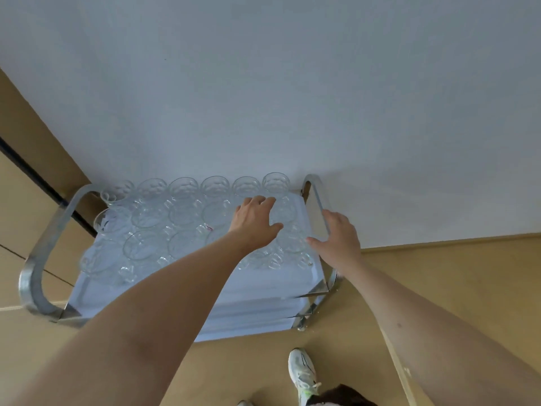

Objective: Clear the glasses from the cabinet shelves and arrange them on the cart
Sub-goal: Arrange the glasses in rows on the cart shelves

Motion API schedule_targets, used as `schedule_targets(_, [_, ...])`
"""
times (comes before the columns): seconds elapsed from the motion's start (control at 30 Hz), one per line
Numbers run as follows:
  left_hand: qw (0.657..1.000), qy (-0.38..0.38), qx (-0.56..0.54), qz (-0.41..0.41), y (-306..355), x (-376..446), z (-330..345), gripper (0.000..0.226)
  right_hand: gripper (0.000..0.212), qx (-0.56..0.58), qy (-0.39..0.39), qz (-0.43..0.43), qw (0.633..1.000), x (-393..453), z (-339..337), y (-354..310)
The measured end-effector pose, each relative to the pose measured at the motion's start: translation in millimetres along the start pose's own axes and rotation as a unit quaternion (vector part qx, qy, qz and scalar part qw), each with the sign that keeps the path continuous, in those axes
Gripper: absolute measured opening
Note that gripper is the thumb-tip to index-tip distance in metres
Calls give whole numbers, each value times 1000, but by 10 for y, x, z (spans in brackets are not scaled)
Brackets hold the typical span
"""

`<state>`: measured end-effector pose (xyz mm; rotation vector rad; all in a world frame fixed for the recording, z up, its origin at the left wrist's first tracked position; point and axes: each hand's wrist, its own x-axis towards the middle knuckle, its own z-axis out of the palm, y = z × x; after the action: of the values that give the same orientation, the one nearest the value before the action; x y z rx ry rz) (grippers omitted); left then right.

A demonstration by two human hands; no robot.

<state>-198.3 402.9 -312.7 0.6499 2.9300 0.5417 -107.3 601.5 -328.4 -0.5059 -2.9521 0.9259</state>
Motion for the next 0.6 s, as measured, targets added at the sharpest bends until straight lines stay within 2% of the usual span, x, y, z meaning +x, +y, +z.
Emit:
schedule_targets(0.3, [991,-24,27,126,1275,232,17,69,79,19,95,77,992,-388,-783,638])
schedule_targets(0.6, [963,-35,27,266,3162,312,533,70,81,19,159,179,971,-883,-1748,1950])
